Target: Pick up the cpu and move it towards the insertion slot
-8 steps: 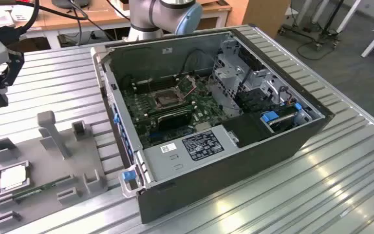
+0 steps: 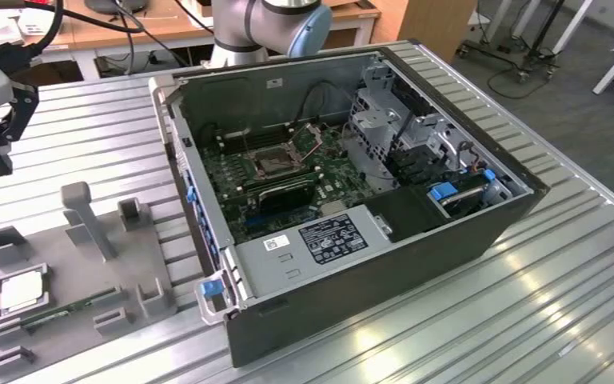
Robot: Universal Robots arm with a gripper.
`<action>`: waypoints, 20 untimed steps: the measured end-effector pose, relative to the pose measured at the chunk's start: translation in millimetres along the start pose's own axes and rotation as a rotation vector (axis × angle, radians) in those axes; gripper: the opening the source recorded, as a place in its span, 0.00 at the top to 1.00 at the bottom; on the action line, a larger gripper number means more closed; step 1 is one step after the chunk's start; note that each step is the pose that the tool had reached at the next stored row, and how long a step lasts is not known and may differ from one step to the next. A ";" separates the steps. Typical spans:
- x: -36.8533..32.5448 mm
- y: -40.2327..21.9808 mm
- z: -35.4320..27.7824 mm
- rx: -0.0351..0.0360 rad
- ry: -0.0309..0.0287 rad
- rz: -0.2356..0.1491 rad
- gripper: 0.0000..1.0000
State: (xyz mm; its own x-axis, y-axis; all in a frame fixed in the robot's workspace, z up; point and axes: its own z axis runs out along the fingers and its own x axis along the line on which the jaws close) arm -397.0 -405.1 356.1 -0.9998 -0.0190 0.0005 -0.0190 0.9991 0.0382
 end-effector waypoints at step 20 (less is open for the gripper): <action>10.6 0.2 0.3 0.0000 0.0000 0.000 0.89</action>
State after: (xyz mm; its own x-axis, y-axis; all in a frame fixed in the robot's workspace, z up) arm -407.6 -405.2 355.9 -0.9998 -0.0191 0.0005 -0.0191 0.9991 0.0383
